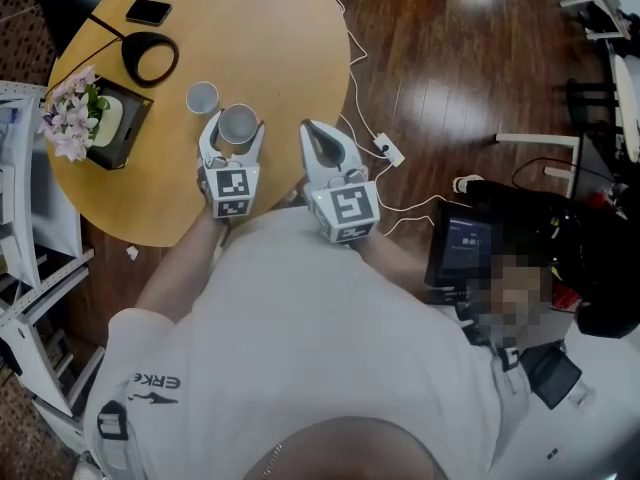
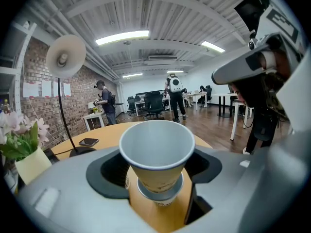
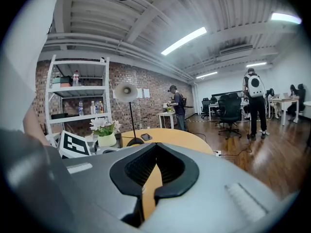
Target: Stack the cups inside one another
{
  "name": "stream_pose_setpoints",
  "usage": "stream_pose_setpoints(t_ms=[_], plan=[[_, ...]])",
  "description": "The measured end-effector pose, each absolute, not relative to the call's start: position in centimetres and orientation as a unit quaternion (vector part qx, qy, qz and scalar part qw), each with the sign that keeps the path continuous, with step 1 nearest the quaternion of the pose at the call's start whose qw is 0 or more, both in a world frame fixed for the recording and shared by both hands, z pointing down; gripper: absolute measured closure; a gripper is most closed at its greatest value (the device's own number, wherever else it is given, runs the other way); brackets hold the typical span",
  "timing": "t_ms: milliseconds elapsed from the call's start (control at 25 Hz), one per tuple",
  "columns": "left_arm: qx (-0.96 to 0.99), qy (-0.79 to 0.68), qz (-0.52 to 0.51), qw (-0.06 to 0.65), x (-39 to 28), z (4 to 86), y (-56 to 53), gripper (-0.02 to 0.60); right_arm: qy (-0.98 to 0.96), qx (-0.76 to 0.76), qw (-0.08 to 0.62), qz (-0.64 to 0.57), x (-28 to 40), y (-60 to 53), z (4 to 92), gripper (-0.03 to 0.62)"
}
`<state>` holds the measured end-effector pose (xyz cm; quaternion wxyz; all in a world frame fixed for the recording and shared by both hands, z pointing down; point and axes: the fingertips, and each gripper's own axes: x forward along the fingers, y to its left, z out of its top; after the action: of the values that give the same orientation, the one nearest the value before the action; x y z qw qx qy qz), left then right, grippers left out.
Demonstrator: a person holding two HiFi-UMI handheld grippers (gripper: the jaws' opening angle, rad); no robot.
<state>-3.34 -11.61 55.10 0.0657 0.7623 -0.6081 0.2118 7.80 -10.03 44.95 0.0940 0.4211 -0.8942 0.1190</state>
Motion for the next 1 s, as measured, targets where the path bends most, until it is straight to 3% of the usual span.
stream_pose_setpoints(t_ms=[1000], plan=[[0.764, -0.599, 0.208, 0.118, -3.9, 59.5, -11.7, 0.247, -0.892, 0.418, 0.117, 0.127, 6.6, -10.1, 46.8, 0.58]])
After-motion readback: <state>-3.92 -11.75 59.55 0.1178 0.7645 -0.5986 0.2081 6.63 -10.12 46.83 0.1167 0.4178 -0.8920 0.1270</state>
